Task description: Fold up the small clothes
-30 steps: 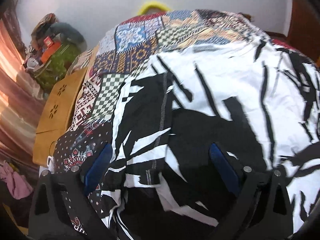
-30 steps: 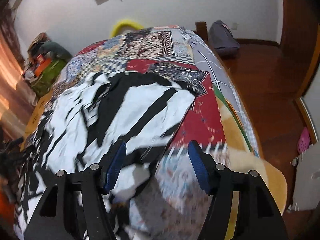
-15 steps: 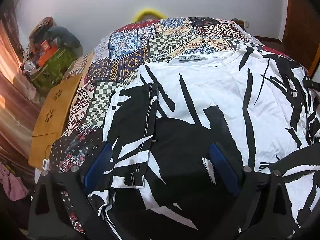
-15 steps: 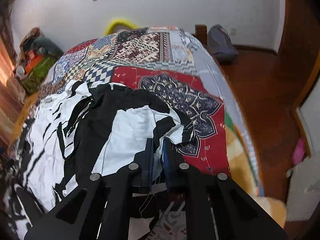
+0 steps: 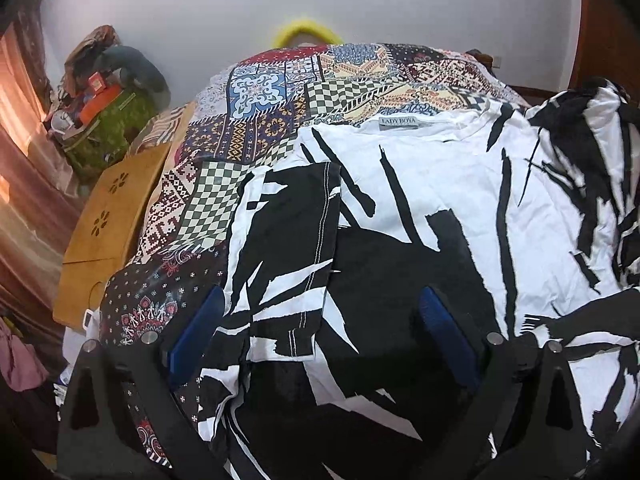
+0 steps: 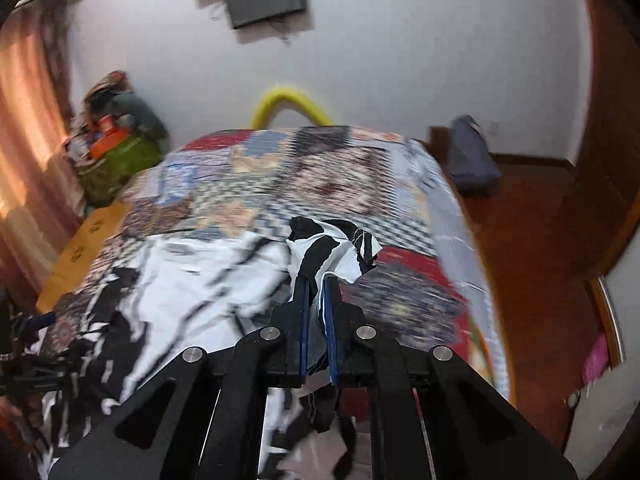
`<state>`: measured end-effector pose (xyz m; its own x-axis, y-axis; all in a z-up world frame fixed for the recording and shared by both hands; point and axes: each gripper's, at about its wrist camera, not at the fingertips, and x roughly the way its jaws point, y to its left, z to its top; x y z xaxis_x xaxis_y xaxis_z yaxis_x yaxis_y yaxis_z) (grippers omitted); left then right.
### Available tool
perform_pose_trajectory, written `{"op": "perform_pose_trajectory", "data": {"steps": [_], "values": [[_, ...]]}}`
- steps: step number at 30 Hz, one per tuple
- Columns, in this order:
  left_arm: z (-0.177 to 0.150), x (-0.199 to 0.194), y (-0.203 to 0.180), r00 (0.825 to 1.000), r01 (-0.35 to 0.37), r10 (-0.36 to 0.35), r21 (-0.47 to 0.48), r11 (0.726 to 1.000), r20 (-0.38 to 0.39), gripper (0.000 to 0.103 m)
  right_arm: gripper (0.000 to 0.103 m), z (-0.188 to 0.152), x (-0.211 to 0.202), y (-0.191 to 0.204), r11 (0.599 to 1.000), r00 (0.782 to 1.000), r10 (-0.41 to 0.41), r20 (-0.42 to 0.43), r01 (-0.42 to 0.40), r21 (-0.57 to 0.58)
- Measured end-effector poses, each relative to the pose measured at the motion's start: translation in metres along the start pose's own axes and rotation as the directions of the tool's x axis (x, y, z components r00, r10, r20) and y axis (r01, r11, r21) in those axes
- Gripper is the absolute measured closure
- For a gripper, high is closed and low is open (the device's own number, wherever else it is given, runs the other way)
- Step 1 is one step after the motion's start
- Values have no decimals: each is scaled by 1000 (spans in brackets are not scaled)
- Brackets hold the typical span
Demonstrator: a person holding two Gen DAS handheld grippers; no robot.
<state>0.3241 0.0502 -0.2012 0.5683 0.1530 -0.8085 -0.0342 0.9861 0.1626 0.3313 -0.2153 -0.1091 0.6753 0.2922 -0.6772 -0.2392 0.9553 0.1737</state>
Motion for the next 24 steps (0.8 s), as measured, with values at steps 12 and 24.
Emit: {"op": "perform_pose_trajectory", "data": {"steps": [12, 24], "values": [[-7, -25, 14, 1000, 20, -19, -6, 1000, 20, 3, 81, -12, 69, 105, 981, 974, 138, -179, -160, -111], [23, -13, -10, 997, 79, -79, -29, 996, 2, 3, 73, -18, 30, 69, 977, 983, 137, -118, -154, -147]]}}
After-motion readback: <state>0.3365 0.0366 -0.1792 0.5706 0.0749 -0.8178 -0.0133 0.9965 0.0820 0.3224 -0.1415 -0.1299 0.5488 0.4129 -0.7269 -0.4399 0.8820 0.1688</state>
